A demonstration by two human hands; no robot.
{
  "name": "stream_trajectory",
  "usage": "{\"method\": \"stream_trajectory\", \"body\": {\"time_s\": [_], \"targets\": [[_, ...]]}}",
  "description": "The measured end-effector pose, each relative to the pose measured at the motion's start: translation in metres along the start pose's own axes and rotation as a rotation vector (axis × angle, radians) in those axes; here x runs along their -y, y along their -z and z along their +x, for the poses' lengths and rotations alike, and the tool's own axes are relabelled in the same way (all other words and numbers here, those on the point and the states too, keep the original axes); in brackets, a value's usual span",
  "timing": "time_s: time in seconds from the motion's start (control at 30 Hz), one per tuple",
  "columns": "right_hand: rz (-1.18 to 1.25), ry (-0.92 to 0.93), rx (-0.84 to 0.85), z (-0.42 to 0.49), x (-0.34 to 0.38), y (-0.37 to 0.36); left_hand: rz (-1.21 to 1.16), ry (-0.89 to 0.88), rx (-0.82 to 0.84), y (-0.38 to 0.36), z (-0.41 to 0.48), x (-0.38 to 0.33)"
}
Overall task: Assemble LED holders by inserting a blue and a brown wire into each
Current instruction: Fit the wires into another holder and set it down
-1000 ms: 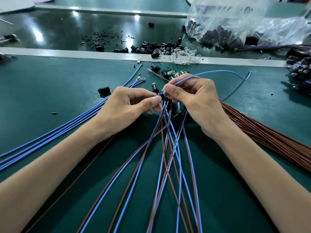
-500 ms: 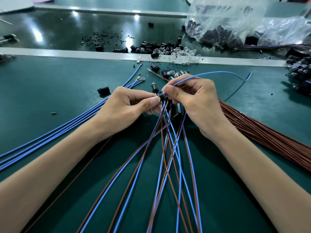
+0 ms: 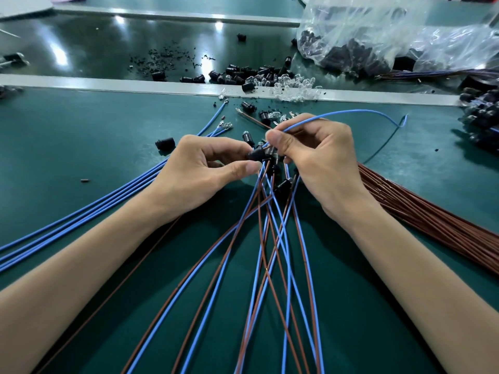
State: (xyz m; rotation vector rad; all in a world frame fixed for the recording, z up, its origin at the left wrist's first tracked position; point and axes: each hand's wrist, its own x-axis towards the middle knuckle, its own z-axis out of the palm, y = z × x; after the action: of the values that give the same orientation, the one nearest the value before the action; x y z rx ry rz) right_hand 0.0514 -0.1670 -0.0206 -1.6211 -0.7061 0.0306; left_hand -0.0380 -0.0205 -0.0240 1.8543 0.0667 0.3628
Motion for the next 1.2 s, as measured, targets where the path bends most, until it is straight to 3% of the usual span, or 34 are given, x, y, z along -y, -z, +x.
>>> {"method": "stream_trajectory", "body": {"time_s": [0.27,0.47,0.63,0.9,1.2], "targets": [[0.111,-0.056,0.125,-0.0006,-0.0001,-0.0009,0.028,-0.031,-0.019,0.0007,0.0001,0.0019],[0.244,-0.076,0.051,-0.0005,0.0007,-0.0016,0.005,-0.026,-0.045,0.0006,0.0009,0.0019],[0.113,-0.011,0.144,-0.0015,0.0012,-0.0021,0.034,-0.040,-0.032,0.0013,0.0003,0.0021],[0.055,0.018,-0.047,-0.0017,-0.0008,-0.0040,-0.004,-0.043,-0.053,-0.0001,0.0006,0.0030],[0.051,-0.045,-0.047,-0.0001,-0.0014,-0.0012,-0.022,-0.036,-0.026,-0.0001,-0.0001,0.0005]]}}
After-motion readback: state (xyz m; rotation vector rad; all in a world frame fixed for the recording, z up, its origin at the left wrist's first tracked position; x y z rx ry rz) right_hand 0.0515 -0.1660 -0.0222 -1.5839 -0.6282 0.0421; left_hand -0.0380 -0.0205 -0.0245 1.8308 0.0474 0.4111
